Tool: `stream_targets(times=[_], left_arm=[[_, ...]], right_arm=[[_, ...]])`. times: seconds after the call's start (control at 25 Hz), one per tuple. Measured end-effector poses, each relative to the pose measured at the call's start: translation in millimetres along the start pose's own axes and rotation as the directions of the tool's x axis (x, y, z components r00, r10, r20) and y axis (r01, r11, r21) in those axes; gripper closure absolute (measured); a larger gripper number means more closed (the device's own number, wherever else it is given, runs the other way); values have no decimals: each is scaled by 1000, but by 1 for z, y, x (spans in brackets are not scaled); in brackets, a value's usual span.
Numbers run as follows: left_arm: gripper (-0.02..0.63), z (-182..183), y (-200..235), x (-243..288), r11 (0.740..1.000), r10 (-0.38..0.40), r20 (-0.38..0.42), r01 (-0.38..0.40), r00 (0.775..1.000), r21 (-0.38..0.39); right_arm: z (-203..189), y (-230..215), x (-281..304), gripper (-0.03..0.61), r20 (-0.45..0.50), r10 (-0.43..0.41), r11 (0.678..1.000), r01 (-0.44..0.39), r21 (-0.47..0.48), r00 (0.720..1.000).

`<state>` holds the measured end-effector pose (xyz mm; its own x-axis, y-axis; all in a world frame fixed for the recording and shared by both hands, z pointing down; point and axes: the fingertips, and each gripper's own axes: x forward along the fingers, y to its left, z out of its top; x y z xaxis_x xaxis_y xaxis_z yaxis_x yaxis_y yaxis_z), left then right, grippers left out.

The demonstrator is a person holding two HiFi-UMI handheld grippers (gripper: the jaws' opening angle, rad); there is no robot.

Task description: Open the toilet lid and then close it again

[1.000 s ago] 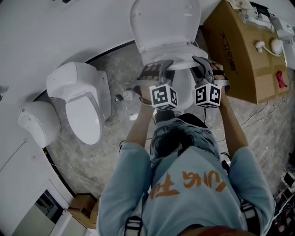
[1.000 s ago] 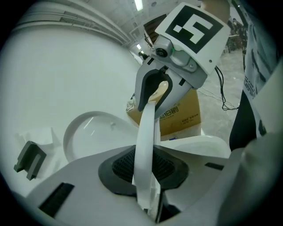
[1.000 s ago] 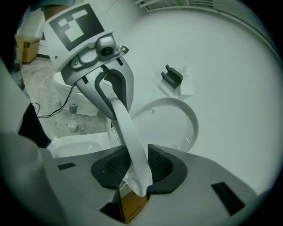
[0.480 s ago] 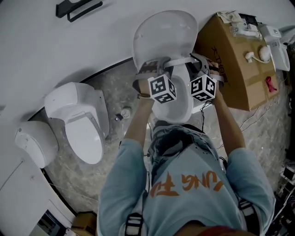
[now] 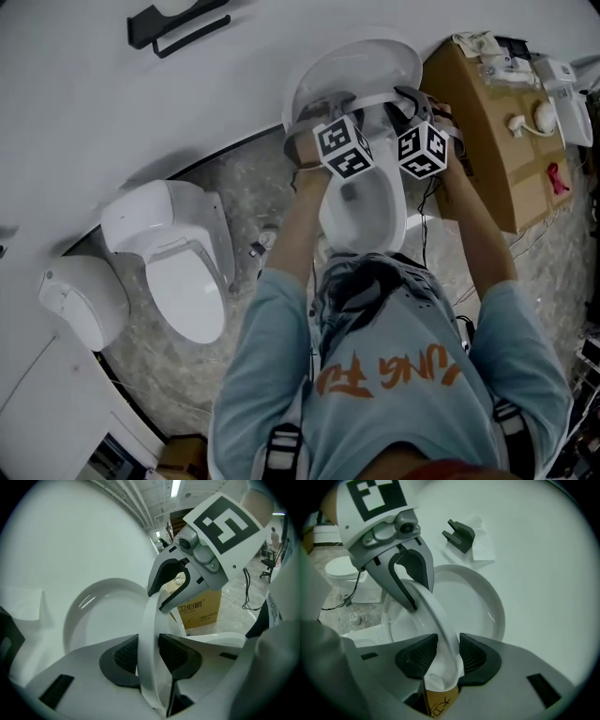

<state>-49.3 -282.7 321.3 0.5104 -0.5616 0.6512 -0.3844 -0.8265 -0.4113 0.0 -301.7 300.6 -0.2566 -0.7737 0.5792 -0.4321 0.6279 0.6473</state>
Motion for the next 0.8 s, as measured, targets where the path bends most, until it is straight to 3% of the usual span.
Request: stream_targets(times=[0.36, 0.8], left_arm=[[482, -11, 44, 24, 994, -45, 46, 49, 998, -95], [485, -5, 24, 12, 995, -21, 24, 23, 999, -102]], right_arm=[[12, -20, 48, 416, -13, 88, 996, -88, -24, 996], [5, -10, 26, 430, -66, 154, 985, -158, -66, 986]])
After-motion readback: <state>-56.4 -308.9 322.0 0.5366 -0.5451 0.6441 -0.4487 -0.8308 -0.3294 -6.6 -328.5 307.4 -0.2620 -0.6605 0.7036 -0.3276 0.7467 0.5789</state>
